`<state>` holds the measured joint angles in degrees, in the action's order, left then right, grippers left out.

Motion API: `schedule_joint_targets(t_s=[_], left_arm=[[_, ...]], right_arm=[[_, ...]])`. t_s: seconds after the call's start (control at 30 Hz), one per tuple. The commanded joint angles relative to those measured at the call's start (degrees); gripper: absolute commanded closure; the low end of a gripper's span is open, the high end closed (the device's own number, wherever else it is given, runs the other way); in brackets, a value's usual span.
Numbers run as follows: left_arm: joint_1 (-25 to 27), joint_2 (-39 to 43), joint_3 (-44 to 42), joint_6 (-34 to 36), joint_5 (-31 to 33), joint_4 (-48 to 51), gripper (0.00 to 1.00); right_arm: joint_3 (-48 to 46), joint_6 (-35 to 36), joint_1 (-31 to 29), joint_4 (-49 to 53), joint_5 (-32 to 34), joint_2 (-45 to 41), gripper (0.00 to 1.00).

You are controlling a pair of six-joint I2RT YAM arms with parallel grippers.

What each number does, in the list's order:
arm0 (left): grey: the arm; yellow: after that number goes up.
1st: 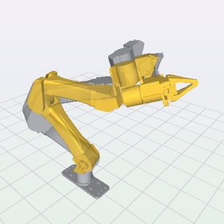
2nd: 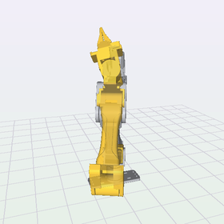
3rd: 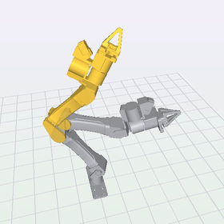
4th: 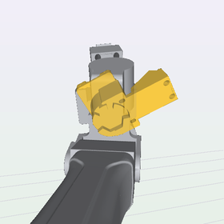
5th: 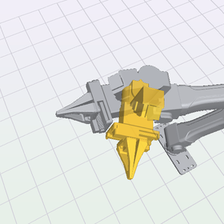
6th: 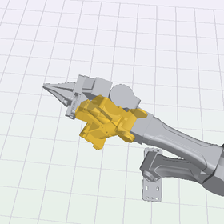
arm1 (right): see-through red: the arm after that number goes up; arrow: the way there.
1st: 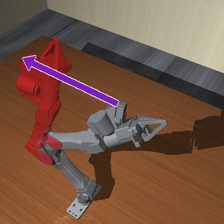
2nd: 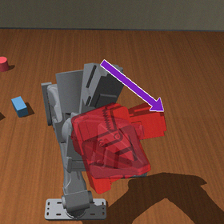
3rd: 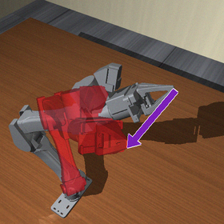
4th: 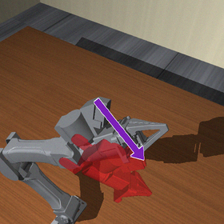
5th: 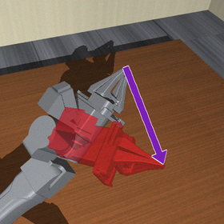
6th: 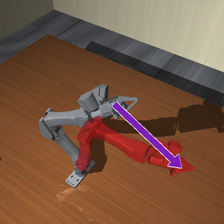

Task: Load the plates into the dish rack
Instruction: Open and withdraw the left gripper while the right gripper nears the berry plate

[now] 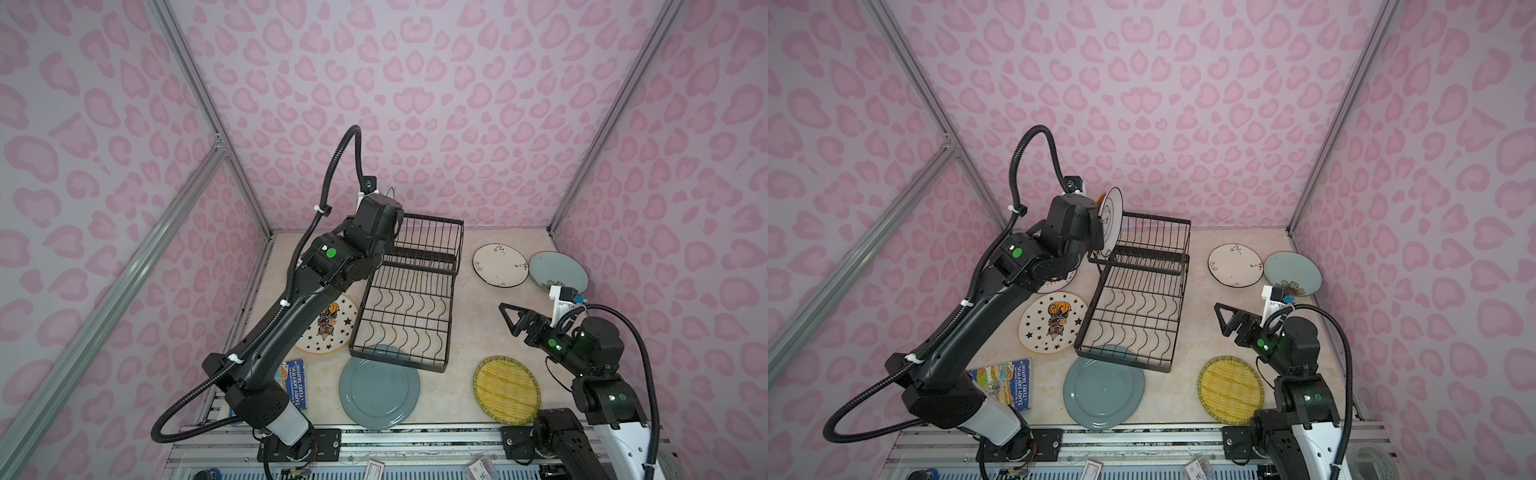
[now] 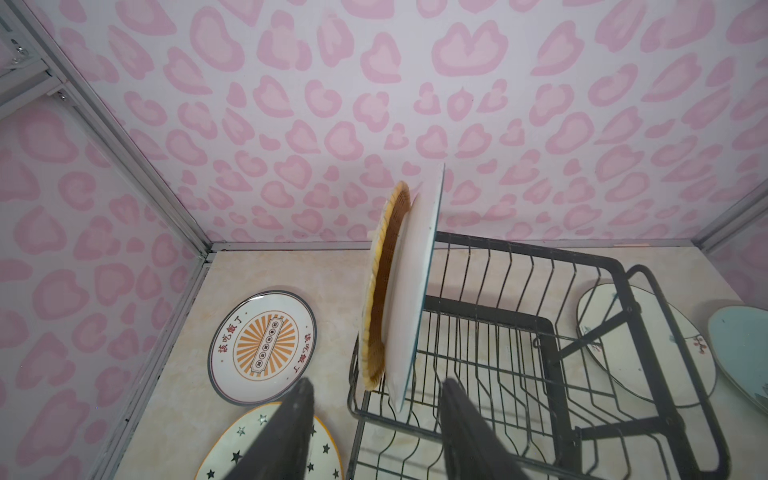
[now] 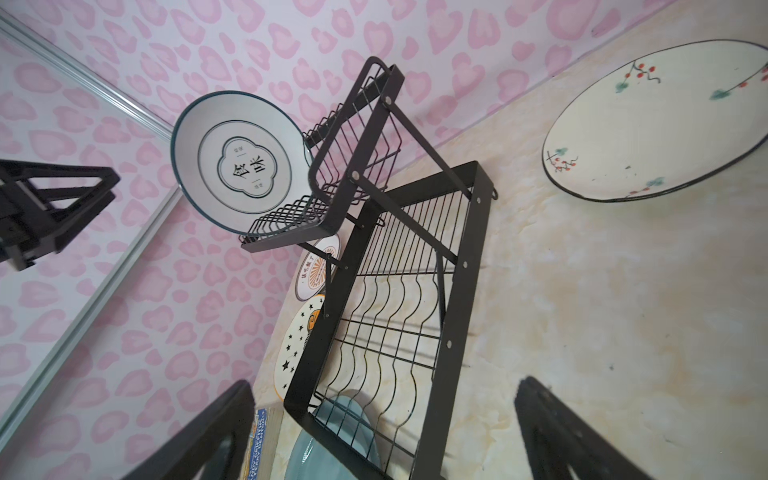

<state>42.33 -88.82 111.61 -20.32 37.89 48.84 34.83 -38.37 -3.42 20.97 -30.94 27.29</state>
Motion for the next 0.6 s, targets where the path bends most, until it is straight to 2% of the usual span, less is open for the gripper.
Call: schedule_joint_targets(t_s=[0.0,0.03,0.1,0.2,0.3,0.43,0.57], left_arm=[[-0.42,6.19,-6.19,-1.03,-8.00,-3.05,0.39],[-0.57,8.39,-8.50,-1.07,-9.13,-4.21,0.35],[-0.82,13.26,-13.60,-0.63,-11.96,-6.57,0.20],[-1.13,21.37,-22.09,0.12,-16.71,-10.29,0.02],[-1.24,29.21,-30.98,1.42,-20.72,-13.64,0.03],[-1.19,37.52,-40.95,1.17,-22.04,-16.73,0.03],[-1.22,43.40,-47.10,2.00,-25.18,-17.50,0.03]], right_arm=[[-0.63,0.77,-0.08,-0.20,4.93,0.52,0.02],[-0.89,0.44,-0.06,-0.67,5.55,1.13,0.02],[-0.73,0.49,-0.05,-1.32,7.01,3.42,0.02],[-0.78,0.32,-0.02,-2.68,9.02,6.14,0.02],[-0.83,-0.13,0.08,-5.11,11.32,9.86,0.02],[-0.94,-1.45,0.27,-8.41,15.66,15.20,0.02],[-0.95,-2.66,1.90,-11.00,19.67,21.43,0.03]])
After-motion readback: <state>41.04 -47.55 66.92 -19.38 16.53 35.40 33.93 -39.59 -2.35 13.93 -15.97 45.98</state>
